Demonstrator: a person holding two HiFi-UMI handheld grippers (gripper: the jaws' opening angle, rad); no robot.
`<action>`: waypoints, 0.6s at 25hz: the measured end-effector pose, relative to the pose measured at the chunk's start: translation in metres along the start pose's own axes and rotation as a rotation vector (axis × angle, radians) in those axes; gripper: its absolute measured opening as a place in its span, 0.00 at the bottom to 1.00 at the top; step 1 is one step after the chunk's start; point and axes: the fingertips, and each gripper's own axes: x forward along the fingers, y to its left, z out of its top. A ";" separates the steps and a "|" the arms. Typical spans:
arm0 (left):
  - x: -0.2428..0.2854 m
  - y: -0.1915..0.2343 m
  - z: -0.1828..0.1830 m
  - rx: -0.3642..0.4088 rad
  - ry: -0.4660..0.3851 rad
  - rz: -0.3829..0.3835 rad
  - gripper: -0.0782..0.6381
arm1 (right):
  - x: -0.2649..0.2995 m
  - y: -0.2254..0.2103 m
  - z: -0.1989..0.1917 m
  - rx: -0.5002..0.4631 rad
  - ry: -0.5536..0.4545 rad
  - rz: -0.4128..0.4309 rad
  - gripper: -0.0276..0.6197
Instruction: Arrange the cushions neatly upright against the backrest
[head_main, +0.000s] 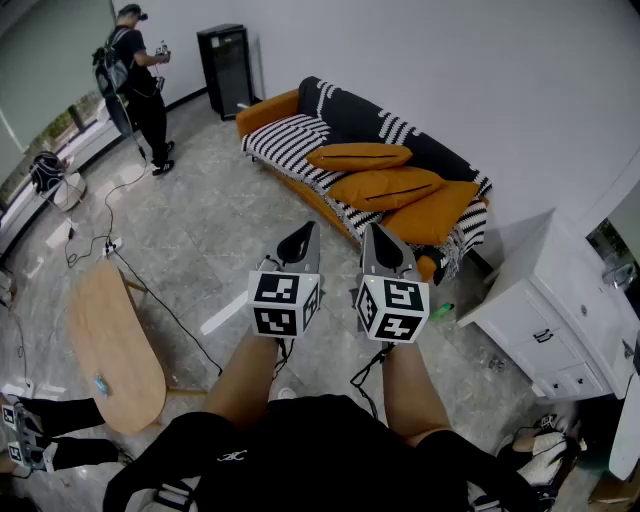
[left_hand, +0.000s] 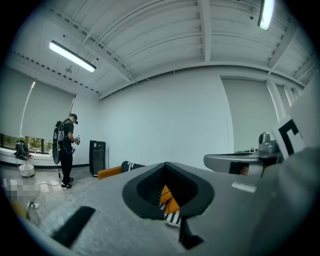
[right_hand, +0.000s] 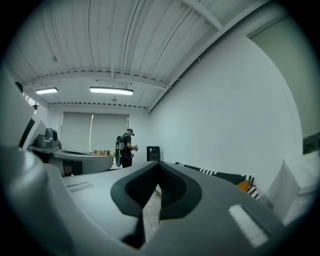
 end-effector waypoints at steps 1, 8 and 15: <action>0.003 0.001 0.001 -0.001 -0.001 0.002 0.12 | 0.003 -0.001 0.001 -0.003 0.002 0.003 0.05; 0.018 0.003 0.003 -0.002 -0.002 0.001 0.12 | 0.014 -0.005 0.002 0.004 0.002 0.008 0.05; 0.022 0.011 -0.005 -0.010 0.007 -0.007 0.12 | 0.018 -0.003 0.002 0.049 -0.020 -0.003 0.05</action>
